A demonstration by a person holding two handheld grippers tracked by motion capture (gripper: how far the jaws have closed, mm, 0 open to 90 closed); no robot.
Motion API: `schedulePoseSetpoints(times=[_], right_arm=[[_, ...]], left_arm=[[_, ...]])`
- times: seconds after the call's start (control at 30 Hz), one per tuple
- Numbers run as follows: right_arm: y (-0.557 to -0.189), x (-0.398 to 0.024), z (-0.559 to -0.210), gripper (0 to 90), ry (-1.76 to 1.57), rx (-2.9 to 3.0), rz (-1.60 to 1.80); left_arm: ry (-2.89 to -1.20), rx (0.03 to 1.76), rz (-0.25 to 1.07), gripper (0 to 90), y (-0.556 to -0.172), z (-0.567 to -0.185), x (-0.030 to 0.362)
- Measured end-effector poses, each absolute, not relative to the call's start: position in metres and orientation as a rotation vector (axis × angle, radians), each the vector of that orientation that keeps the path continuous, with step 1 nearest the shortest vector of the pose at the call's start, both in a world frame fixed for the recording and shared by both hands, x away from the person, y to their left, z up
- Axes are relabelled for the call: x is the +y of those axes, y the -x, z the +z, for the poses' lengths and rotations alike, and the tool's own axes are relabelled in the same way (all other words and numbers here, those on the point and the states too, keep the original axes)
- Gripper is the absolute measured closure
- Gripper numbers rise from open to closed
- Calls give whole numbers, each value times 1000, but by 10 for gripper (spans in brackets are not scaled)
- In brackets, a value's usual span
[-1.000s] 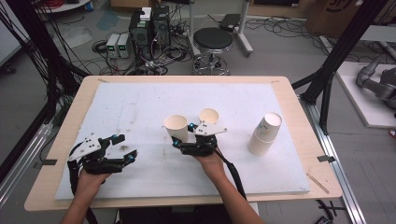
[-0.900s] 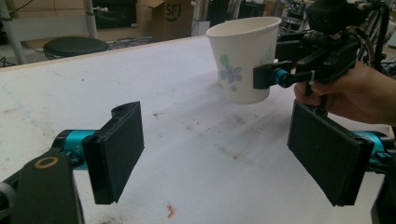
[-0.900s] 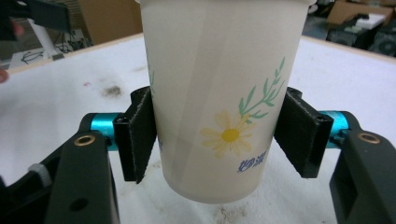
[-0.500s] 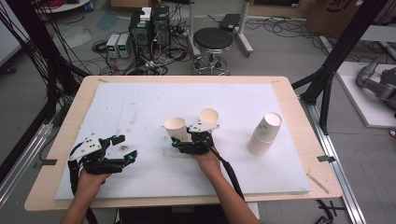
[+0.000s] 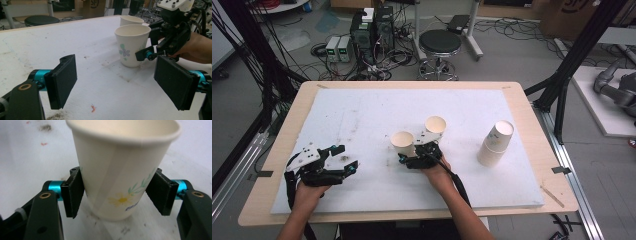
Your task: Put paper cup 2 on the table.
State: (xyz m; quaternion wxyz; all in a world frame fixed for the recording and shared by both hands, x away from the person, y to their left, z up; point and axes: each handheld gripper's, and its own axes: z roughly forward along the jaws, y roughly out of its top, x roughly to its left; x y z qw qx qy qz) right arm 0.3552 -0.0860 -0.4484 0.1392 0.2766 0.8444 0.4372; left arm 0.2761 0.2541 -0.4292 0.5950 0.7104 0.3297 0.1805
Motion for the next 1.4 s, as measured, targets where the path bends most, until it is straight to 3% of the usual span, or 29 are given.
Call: schedulePoseSetpoints(times=[0.4, 0.57, 0.67, 1.23, 1.4], right_arm=[[-352, -93, -449, 327, -765, 2492, 1203], [-351, -96, -449, 244, -754, 2488, 1226], [-347, -102, -446, 244, -740, 2480, 1250], [-295, -204, -416, 220, -771, 2277, 1400], [-283, -228, -412, 213, -797, 2227, 1424]], left_arm=[[-1661, 766, 405, 187, -278, -431, 251], [-1660, 769, 394, 187, -277, -432, 251], [-1647, 769, 375, 186, -278, -433, 250], [-1598, 755, 395, 175, -278, -429, 242], [-1579, 719, 454, 172, -276, -427, 241]])
